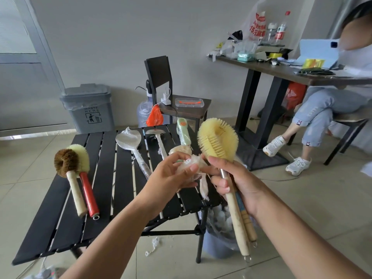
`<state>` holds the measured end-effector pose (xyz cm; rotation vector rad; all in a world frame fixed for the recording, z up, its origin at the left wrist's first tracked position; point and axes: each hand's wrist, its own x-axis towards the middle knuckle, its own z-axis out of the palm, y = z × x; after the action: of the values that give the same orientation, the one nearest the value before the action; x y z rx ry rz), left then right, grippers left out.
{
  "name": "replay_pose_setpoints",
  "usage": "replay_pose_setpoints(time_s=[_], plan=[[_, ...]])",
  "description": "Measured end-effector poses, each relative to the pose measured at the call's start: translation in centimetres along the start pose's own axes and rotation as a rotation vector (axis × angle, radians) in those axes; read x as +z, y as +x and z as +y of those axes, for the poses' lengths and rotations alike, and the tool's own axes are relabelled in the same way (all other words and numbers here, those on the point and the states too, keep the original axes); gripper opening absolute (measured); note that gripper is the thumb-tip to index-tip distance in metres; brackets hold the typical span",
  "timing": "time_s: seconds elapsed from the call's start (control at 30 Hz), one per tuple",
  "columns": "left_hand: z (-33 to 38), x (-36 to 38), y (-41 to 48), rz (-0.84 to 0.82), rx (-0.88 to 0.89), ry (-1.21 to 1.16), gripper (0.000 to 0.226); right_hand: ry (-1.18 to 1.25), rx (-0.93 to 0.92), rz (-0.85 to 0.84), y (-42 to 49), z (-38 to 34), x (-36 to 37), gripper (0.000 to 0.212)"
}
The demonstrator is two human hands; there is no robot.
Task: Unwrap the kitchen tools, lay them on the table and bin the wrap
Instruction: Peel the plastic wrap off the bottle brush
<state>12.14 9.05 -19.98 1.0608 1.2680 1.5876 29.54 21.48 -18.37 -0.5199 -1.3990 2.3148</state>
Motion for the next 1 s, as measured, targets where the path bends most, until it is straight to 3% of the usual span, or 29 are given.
replay_pose_setpoints(time_s=[0.1, 0.23, 0.37, 0.57, 1.0], plan=[[-0.8, 1.5, 0.6, 0.100, 0.021, 0.130, 0.029, -0.174, -0.051, 0.115, -0.8, -0.8, -0.8, 0.028], [-1.8, 3.5, 1.7, 0.161, -0.068, 0.148, 0.035, -0.371, -0.118, 0.335, -1.8, -1.0, -3.0, 0.048], [-2.2, 5.2, 3.0, 0.181, -0.076, 0.264, 0.037, -0.382, -0.124, 0.456, -3.5, -1.9, -6.0, 0.044], [-3.1, 9.2, 5.1, 0.179, 0.055, 0.596, 0.032, -0.371, -0.104, 0.572, -6.5, -2.3, -9.6, 0.043], [-9.1, 15.6, 14.6, 0.122, 0.135, 0.888, 0.034, -0.497, -0.072, 0.725, -5.2, -3.9, -18.0, 0.034]])
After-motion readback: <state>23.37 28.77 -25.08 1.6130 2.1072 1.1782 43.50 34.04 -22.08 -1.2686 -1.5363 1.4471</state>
